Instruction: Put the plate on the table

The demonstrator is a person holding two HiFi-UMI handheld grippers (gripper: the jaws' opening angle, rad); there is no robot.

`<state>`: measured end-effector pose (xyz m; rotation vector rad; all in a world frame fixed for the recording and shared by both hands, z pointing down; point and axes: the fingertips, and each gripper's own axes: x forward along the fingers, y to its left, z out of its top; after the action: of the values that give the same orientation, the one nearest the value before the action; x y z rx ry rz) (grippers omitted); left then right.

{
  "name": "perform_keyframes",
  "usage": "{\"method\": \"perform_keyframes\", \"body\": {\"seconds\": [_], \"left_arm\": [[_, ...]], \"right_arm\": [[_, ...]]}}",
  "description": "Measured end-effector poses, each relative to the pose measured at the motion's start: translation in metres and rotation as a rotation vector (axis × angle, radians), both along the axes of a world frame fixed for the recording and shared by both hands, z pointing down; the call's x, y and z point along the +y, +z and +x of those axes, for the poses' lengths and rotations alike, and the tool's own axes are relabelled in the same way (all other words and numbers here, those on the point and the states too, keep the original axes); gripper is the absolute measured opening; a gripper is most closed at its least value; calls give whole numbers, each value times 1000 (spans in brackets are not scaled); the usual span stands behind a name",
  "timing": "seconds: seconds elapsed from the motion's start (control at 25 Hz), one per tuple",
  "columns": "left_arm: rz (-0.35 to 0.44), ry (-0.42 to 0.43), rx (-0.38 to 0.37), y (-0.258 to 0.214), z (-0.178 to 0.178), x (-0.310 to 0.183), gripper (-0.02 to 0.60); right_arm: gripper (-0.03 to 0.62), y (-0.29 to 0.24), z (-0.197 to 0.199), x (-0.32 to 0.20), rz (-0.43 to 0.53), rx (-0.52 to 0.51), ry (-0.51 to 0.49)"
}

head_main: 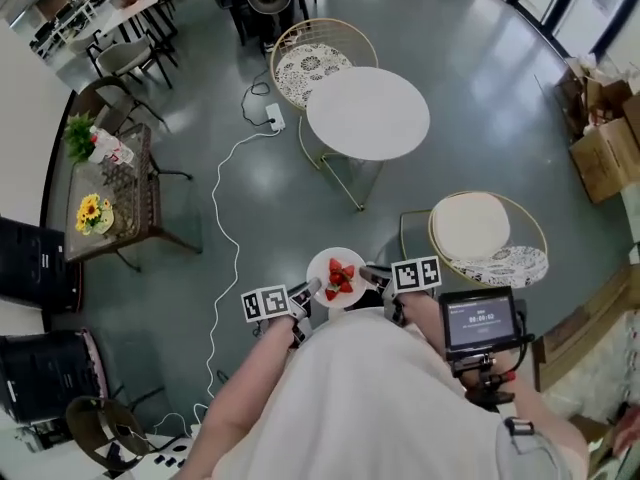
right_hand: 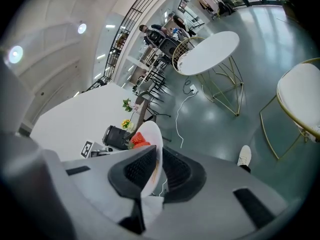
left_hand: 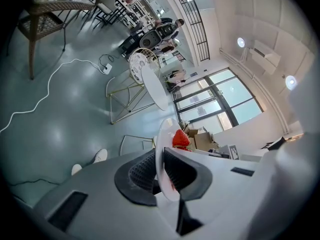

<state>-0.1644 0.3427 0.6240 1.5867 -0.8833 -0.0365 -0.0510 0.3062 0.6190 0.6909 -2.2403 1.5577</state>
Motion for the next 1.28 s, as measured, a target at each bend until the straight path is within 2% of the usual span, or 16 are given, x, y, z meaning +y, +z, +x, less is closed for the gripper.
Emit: {"method": "perform_keyframes", "body": {"seconds": [0.16,0.56,0.88,1.08,1.28], "left_arm": [[-13,-8,5,-2,-6,-9,23],[-38,18,-5,-1,3,-51,21],[-38,2,-12,-2,16,-109,21],[-55,-20,-49,-10,41,-176,23],[-43,-35,-62,-6,43,-185,25]], "right_arm": [[23,-2,-9,-10,-12,-7,-7],[23,0,-1,-47,-52,-13,22],[23,0,12,-108,-45,-15,7],[23,-10,36,-177,-47,-27,-27],[23,-6,37,-189,-20,-50,-51]]}}
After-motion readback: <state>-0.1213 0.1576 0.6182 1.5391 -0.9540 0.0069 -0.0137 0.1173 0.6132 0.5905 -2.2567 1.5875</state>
